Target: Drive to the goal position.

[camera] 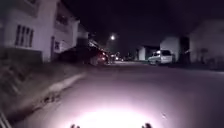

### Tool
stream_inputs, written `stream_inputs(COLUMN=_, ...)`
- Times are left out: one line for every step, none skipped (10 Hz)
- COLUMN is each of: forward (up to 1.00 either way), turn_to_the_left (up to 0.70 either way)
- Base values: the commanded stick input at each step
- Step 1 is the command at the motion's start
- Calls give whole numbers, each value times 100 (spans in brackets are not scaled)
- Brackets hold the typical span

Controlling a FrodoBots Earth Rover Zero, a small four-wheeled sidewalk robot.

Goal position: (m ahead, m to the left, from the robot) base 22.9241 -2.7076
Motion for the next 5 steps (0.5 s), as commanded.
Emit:
stream_inputs(forward=70, turn_to_the_left=0)
stream_inputs(forward=70, turn_to_the_left=0)
stream_inputs(forward=70, turn_to_the_left=0)
stream_inputs(forward=70, turn_to_the_left=0)
stream_inputs(forward=70, turn_to_the_left=0)
